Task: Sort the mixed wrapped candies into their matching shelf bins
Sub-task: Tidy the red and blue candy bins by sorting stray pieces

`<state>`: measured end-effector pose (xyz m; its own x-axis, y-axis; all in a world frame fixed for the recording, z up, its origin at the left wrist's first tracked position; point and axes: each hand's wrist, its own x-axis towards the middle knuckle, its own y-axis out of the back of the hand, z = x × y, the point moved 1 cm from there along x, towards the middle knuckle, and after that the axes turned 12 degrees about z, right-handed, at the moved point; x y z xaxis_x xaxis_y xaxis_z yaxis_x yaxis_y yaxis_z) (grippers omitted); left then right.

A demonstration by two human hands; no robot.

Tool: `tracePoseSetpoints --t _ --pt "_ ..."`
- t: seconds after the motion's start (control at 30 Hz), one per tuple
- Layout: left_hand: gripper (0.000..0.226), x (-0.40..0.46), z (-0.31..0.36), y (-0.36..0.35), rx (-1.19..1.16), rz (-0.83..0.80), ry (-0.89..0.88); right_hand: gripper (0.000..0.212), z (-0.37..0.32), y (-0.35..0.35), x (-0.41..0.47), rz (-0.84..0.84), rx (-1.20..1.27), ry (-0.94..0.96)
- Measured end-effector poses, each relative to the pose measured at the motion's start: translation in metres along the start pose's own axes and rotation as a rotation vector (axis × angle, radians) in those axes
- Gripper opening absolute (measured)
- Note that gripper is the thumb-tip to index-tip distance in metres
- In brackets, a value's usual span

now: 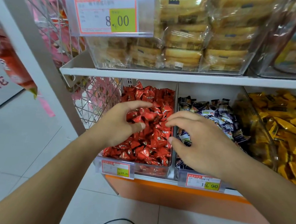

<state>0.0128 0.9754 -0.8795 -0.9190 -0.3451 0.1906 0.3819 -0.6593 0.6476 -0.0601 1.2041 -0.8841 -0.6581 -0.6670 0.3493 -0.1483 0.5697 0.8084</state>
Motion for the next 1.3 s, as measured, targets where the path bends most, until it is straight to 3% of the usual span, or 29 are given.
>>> tracePoseSetpoints --t 0.13,0.27,0.37,0.47,0.6,0.73,0.83,0.97,1.13,1.3 --pt "0.065 -0.006 0.000 0.002 0.133 -0.070 -0.039 0.034 0.000 0.001 0.000 0.002 0.007 -0.003" --pt "0.042 -0.015 0.005 0.009 0.248 -0.014 -0.153 0.033 -0.001 0.002 0.000 0.001 0.002 -0.007" --pt "0.027 -0.021 0.014 -0.005 0.214 -0.244 -0.053 0.034 -0.002 0.001 0.000 0.006 -0.005 -0.006" --pt "0.047 -0.018 0.005 -0.019 0.321 -0.418 0.002 0.033 -0.002 0.001 0.000 0.006 -0.005 -0.008" --pt "0.083 -0.006 -0.006 -0.016 0.412 -0.447 0.089 0.033 0.001 0.001 0.000 0.009 -0.012 -0.002" --pt "0.093 0.002 -0.020 -0.013 0.313 -0.435 0.153 0.034 0.002 0.000 0.000 -0.001 -0.012 -0.003" --pt "0.084 0.003 -0.019 -0.014 0.363 -0.449 0.157 0.033 0.001 0.000 0.001 -0.002 -0.017 -0.004" --pt "0.036 0.000 -0.001 -0.020 0.424 -0.544 0.124 0.032 0.000 -0.002 0.001 0.000 -0.021 -0.007" --pt "0.046 0.001 0.007 -0.029 0.466 -0.586 0.148 0.031 -0.001 -0.001 0.000 0.001 -0.006 -0.008" --pt "0.062 -0.002 0.001 -0.038 0.375 -0.515 0.188 0.029 -0.002 -0.001 0.001 0.013 0.008 -0.009"
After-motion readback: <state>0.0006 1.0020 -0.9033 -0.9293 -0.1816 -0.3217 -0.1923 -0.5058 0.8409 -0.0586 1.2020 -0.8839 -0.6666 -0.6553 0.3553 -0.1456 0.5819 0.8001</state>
